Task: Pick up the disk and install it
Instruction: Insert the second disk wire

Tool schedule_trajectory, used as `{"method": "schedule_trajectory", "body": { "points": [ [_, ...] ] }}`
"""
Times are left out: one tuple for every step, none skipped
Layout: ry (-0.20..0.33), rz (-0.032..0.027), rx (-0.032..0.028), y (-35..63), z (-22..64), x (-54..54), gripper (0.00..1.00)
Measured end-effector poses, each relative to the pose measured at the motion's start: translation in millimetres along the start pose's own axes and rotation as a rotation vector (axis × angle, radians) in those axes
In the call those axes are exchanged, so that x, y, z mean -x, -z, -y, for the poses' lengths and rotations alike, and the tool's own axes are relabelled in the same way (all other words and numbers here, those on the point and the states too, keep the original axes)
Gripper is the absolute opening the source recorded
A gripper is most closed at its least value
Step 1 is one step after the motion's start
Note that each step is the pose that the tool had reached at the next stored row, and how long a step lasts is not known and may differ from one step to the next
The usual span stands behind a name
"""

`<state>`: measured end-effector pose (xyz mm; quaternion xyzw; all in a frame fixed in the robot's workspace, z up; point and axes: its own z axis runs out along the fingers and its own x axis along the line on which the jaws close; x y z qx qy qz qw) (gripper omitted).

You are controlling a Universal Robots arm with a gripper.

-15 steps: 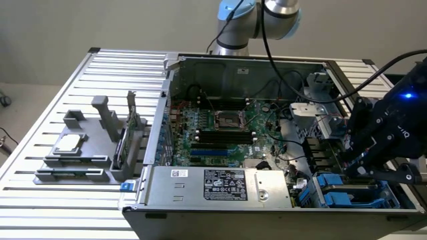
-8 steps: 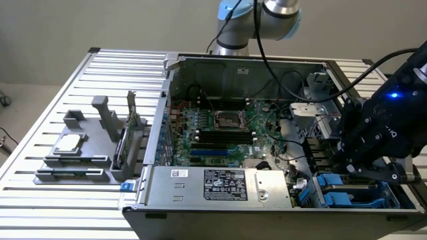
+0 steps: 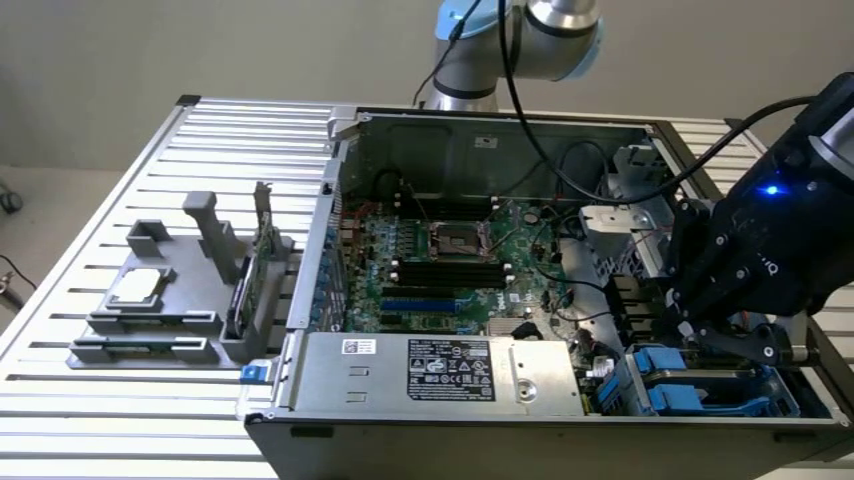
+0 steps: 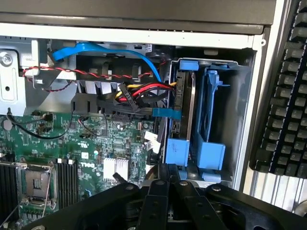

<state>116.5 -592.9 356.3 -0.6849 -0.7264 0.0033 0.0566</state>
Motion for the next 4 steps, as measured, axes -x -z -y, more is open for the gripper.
{"method": "schedule_trajectory", "body": {
  "points": [
    [0.000, 0.0001, 0.0000, 0.0, 0.0, 0.0, 0.11],
    [0.000, 0.0001, 0.0000, 0.0, 0.0, 0.0, 0.11],
    [0.000, 0.0001, 0.0000, 0.0, 0.1, 0.0, 0.11],
    [0.000, 0.0001, 0.0000, 0.0, 0.1, 0.0, 0.11]
  ]
}}
